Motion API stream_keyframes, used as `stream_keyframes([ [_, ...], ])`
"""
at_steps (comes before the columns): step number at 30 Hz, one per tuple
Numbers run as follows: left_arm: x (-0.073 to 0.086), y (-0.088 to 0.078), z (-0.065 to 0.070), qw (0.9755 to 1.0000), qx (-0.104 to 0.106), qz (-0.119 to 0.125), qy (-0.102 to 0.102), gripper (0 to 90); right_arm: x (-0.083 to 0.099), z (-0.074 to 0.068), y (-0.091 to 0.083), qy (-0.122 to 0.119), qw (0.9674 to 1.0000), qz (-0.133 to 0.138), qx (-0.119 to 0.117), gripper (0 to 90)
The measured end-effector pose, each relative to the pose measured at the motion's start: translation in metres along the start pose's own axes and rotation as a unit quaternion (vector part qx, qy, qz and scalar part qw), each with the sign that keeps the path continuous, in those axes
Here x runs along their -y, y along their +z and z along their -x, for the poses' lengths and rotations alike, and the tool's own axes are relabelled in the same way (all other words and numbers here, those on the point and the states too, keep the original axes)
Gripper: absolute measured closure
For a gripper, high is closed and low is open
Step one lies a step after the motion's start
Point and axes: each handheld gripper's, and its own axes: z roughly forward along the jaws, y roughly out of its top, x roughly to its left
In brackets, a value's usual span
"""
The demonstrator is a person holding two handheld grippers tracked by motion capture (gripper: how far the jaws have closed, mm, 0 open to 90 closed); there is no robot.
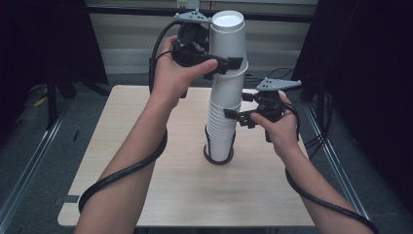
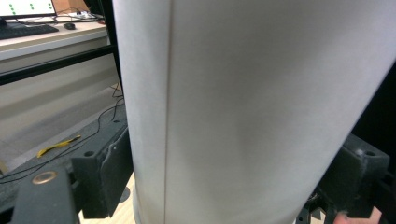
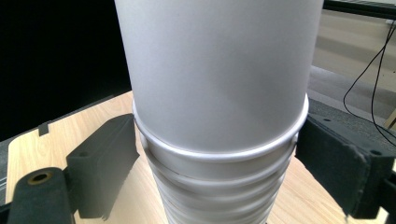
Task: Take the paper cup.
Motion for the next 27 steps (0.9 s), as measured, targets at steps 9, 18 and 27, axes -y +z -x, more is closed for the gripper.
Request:
stream_keyframes([
  [9,0.003,-0.009,-0.004,1.0000,-0.002,0.002,-0.008,14.8,0.002,0.000,0.000,-0.002,1.0000,-0.006,0.001,13.0],
  [18,0.004,-0.021,-0.008,0.9999,-0.007,0.005,-0.009,14.8,0.007,0.001,0.000,-0.001,0.9999,-0.010,0.000,13.0],
  [27,0.014,-0.037,-0.016,0.9998,-0.014,0.002,-0.011,14.8,0.011,0.002,-0.002,-0.001,0.9999,-0.013,0.002,13.2],
])
